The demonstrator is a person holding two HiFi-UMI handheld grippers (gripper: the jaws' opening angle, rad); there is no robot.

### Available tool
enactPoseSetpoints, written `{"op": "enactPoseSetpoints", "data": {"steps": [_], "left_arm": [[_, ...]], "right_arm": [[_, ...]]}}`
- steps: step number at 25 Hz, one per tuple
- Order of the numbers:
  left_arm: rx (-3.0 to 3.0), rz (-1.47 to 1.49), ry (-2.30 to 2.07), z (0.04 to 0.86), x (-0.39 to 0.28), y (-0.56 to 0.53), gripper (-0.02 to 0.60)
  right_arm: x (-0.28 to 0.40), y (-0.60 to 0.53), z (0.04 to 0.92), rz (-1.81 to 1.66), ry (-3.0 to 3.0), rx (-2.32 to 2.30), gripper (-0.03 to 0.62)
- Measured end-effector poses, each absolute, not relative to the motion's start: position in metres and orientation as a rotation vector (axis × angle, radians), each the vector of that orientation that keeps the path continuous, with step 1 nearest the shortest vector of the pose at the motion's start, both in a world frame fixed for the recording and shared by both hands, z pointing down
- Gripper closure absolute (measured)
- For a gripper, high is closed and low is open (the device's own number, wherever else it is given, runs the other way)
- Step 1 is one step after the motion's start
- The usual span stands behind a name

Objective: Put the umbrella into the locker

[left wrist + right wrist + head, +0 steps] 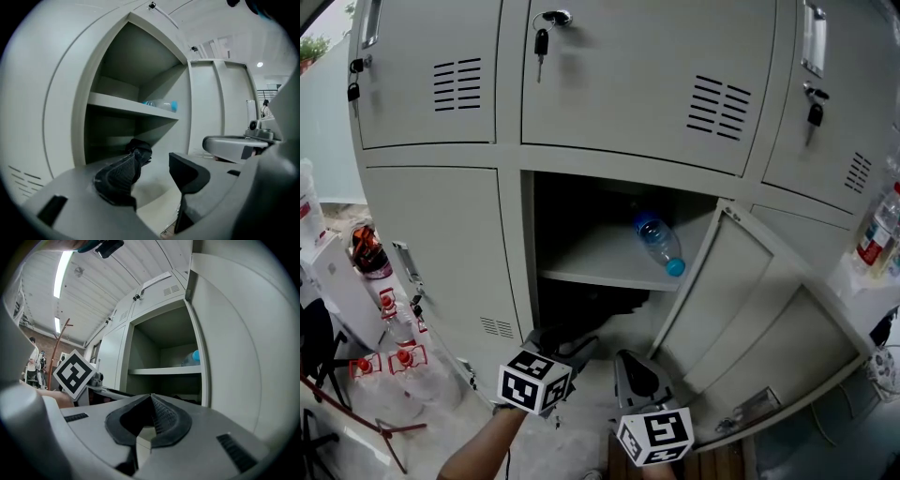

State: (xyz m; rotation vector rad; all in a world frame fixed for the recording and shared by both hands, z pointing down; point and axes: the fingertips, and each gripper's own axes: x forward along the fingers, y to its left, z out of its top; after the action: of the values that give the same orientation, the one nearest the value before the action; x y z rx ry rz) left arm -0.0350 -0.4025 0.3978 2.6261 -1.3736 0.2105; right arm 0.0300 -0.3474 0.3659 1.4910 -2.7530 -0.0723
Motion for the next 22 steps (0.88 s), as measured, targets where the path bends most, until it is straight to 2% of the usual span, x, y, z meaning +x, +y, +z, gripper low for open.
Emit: {"op": "enactPoseSetpoints", "data": {"steps": [7,15,19,22], "left_arm": [[2.631,0.121,-1.413,0.384,-0.046,-0.386,0.377],[2.64,0.094,-1.436,0.38,-0.054,-0.364,0.47],[2.636,0.082,-1.445,0.38,-0.057,-0.356,0.484],[2.628,0.08,-1.456,0.382,-0.059,-0.351,0.524]], "right_arm": [[0.028,-0.342,0.364,-0.073,-2.756,1.498,0.591],[0.028,-0.334,0.361,-0.082,-2.754,1.512,0.591],[0.024,-0.328,0.363,-0.071,-2.742,1.51,0.591],[0.022,-0.324,0.363,-0.075,-2.738,1.503,0.591]]}}
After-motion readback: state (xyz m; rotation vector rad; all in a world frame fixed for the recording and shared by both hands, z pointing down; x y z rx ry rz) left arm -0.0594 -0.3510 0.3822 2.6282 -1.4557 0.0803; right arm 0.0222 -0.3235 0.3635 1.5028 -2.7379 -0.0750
